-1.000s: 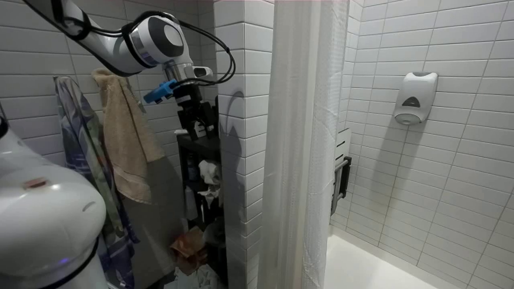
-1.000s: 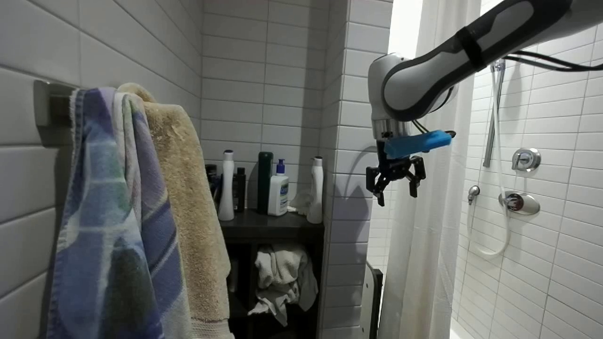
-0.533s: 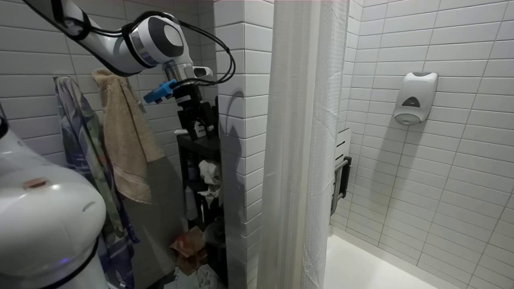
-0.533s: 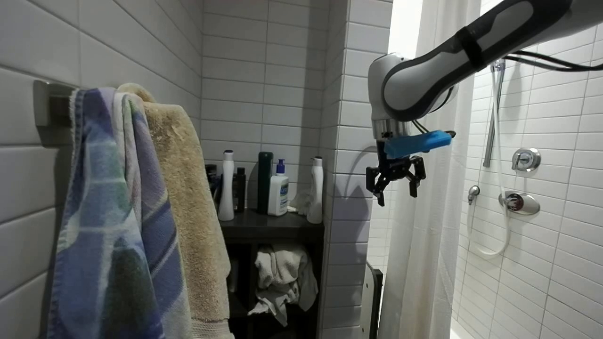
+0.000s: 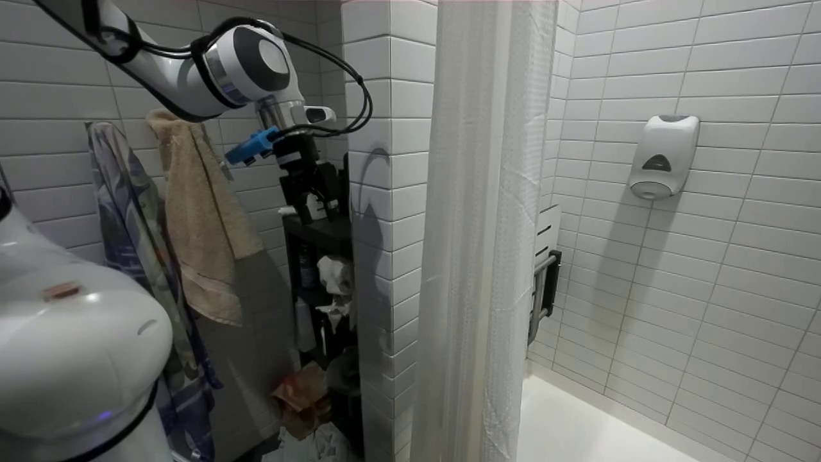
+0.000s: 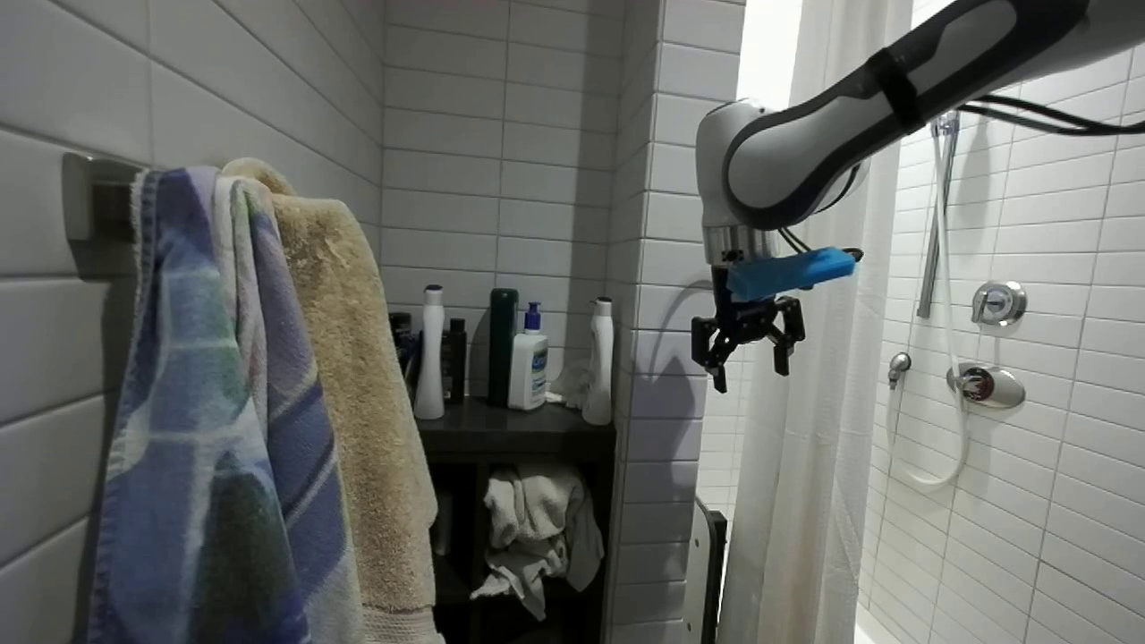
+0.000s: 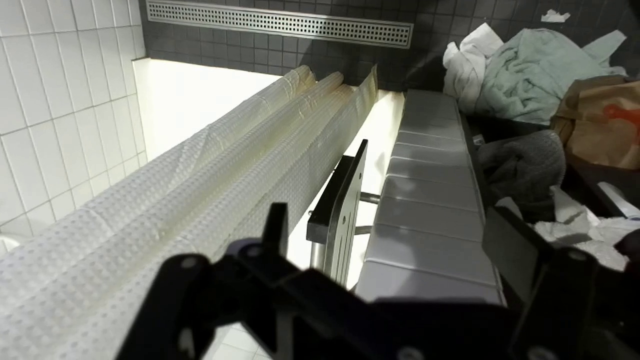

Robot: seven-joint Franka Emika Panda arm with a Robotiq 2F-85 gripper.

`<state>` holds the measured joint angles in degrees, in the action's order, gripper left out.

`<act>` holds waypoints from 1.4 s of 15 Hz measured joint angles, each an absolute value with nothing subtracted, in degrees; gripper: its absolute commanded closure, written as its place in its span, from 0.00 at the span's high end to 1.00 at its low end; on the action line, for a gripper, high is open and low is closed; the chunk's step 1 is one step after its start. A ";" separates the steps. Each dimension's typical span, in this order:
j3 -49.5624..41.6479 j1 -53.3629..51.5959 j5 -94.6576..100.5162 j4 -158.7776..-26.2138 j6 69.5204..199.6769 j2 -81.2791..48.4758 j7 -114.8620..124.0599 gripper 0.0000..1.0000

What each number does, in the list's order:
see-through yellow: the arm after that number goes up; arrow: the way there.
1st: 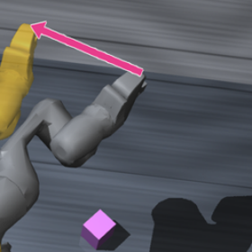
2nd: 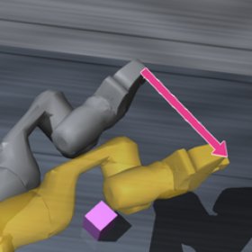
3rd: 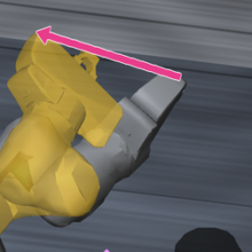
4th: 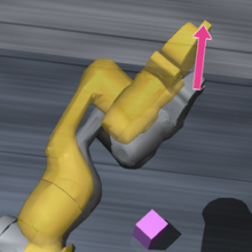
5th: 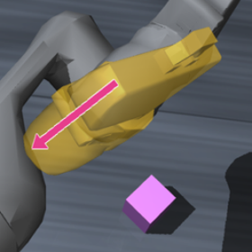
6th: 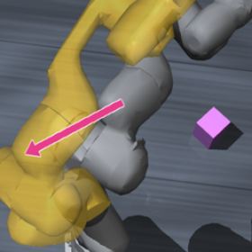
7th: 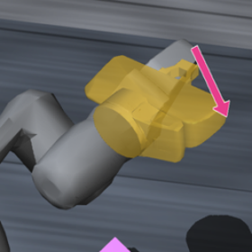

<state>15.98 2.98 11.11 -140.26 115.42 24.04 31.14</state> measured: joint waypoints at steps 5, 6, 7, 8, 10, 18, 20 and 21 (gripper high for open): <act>16.64 -2.07 10.14 -140.09 115.90 24.14 31.56 1.00; 16.82 -3.25 9.22 -140.06 116.43 24.16 31.75 1.00; 16.98 -4.39 7.93 -140.05 116.98 24.16 31.82 1.00; 17.11 -5.46 6.49 -140.05 117.49 24.16 31.84 1.00; 17.68 -6.97 4.30 -140.12 120.04 24.16 32.53 1.00; 22.23 -7.97 3.79 -141.17 144.55 24.11 38.96 1.00; 23.28 -8.46 3.48 -141.14 149.27 24.10 39.12 1.00; 23.48 -9.17 2.85 -141.07 150.74 24.06 38.72 1.00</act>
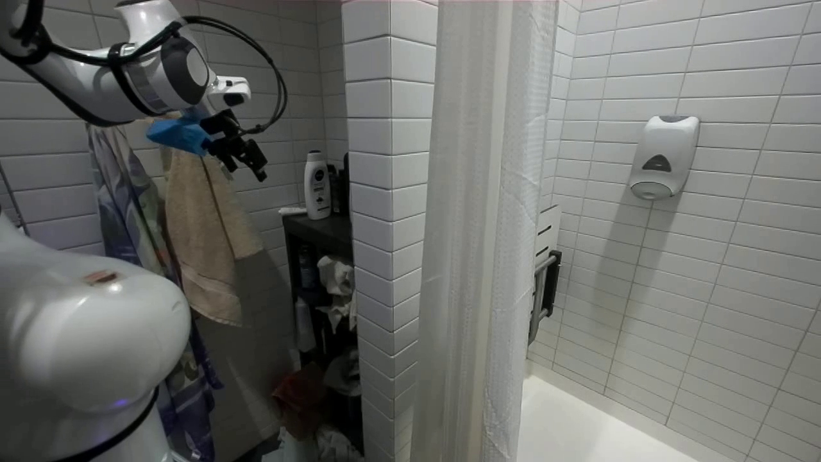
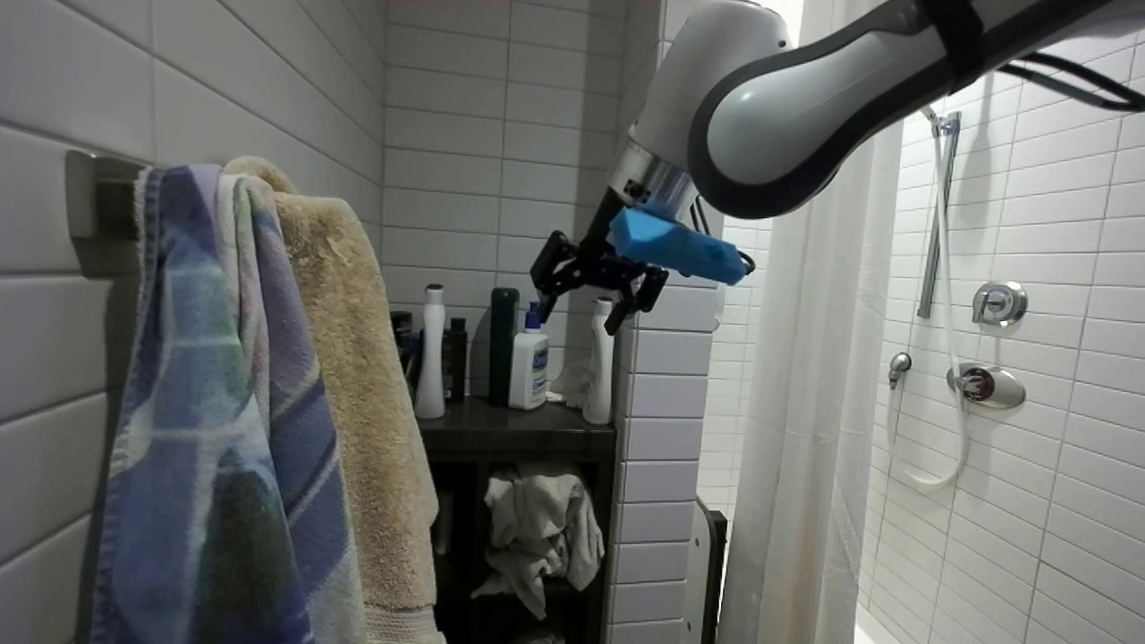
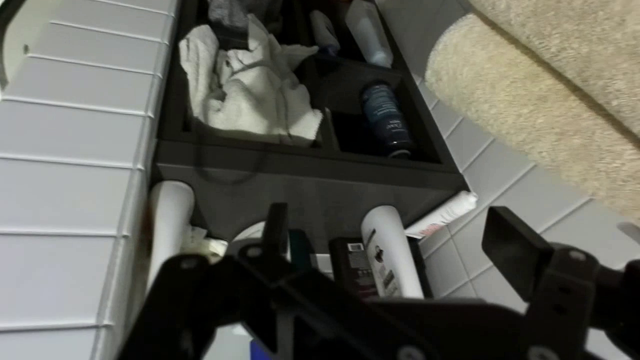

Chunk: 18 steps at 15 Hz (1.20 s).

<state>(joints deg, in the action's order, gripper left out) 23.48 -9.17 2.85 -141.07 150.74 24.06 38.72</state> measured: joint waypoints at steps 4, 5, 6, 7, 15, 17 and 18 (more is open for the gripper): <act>22.23 -15.62 -5.54 -139.86 150.26 23.12 30.79 1.00; 21.76 -17.38 -8.14 -139.37 149.33 22.84 28.28 1.00; 21.32 -18.94 -10.46 -138.84 148.25 22.70 25.84 1.00; 20.91 -20.40 -12.54 -138.27 147.05 22.69 23.32 1.00; 20.61 -24.10 -16.39 -132.66 144.11 23.87 15.70 1.00; 21.25 -24.43 -16.39 -131.51 145.28 24.22 15.69 1.00; 21.72 -24.65 -16.39 -131.04 146.00 24.29 15.69 1.00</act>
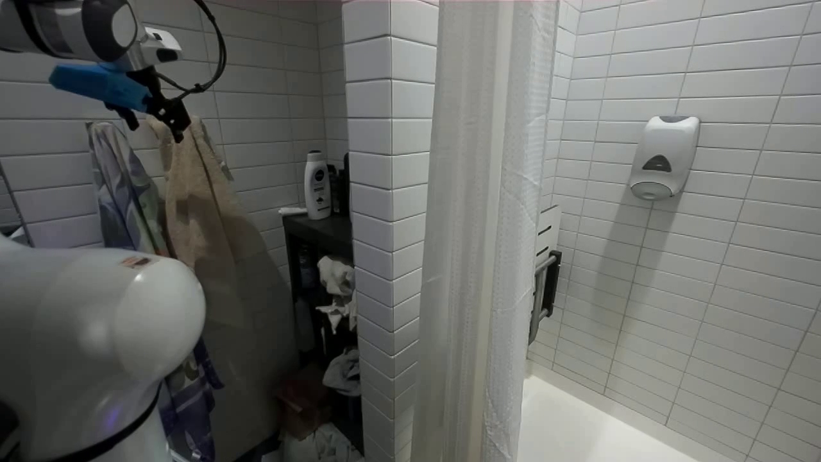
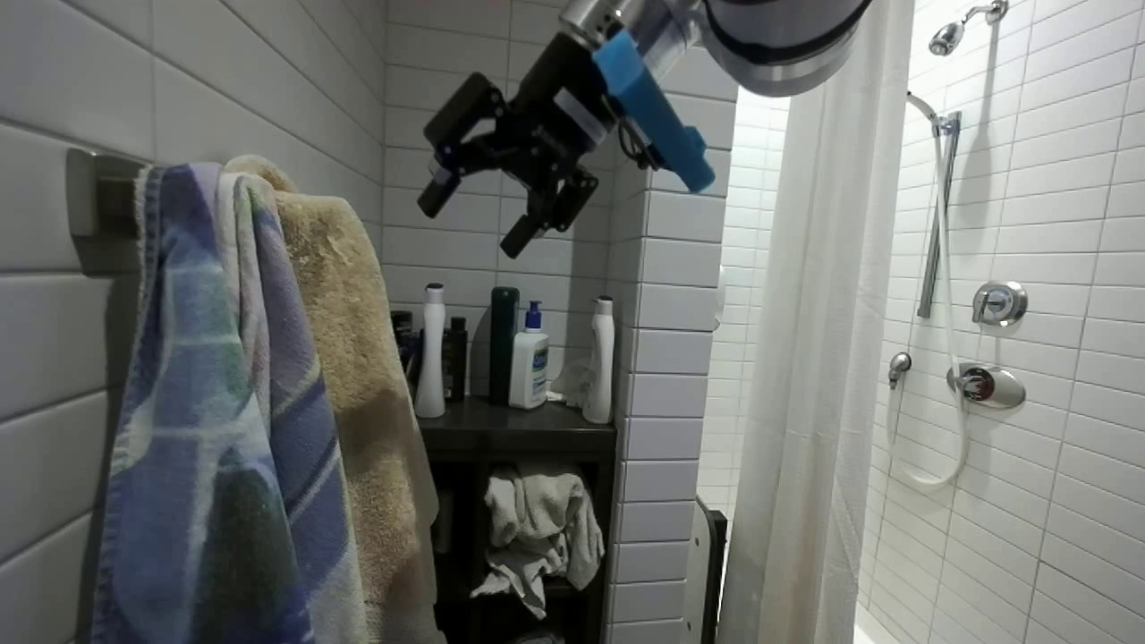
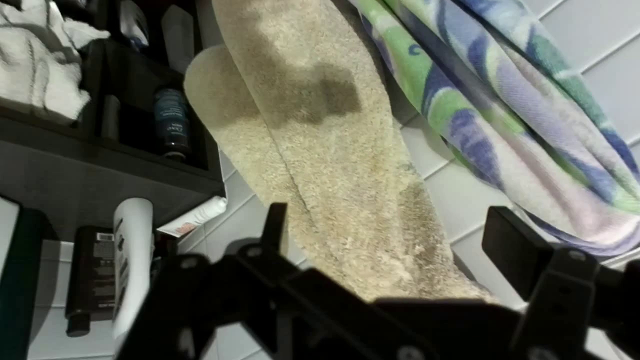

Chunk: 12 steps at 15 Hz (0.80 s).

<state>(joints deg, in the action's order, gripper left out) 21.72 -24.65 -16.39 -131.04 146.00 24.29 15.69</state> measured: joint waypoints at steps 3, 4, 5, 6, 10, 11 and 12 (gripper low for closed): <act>23.46 -25.28 -16.35 -130.18 147.87 24.34 15.69 1.00; 24.21 -25.34 -16.22 -130.09 148.67 24.33 15.69 1.00; 24.93 -25.35 -15.82 -130.08 149.63 24.30 15.71 1.00; 25.64 -25.30 -15.19 -130.10 150.81 24.22 15.74 1.00; 28.75 -22.51 -9.90 -130.27 157.95 23.99 18.35 1.00; 29.41 -21.41 -8.80 -130.29 159.31 23.95 19.14 1.00; 29.79 -20.69 -8.42 -130.29 159.87 23.89 19.36 1.00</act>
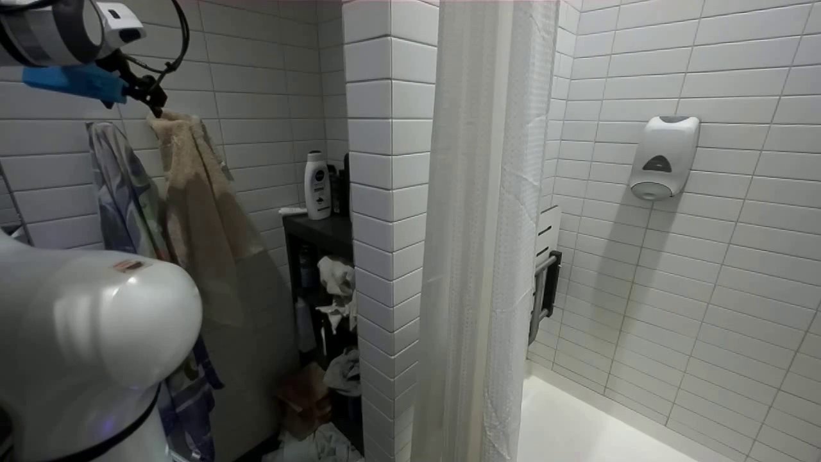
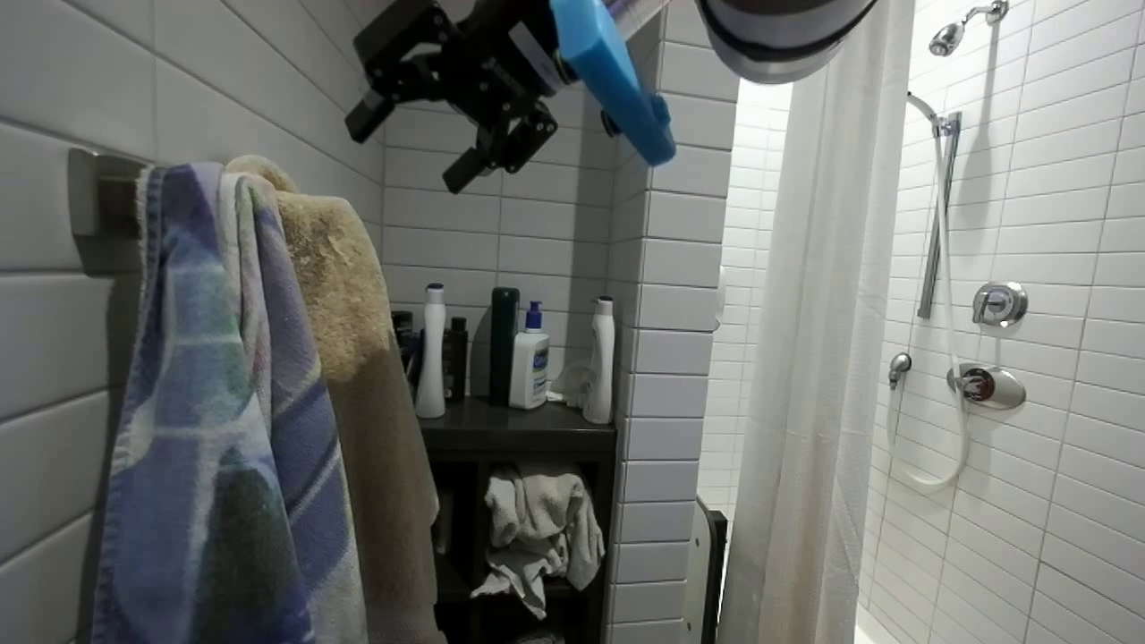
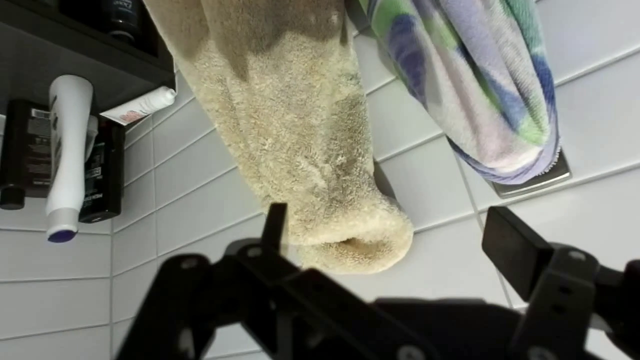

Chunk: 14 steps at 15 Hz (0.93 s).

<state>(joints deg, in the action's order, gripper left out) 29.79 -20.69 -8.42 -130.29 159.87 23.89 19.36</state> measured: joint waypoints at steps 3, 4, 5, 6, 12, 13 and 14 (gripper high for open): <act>29.97 -20.30 -8.37 -130.29 160.31 23.75 19.38 1.00; 30.00 -20.30 -8.37 -130.29 160.36 23.74 19.38 1.00; 30.00 -20.36 -8.37 -130.31 160.34 23.73 19.38 1.00; 29.89 -20.55 -8.73 -130.49 160.30 23.75 19.47 1.00; 30.63 -19.64 -7.56 -130.89 164.32 25.23 21.16 1.00; 31.34 -18.81 -6.83 -130.45 165.24 25.52 21.81 1.00; 32.21 -17.88 -6.28 -129.82 166.08 25.79 22.46 1.00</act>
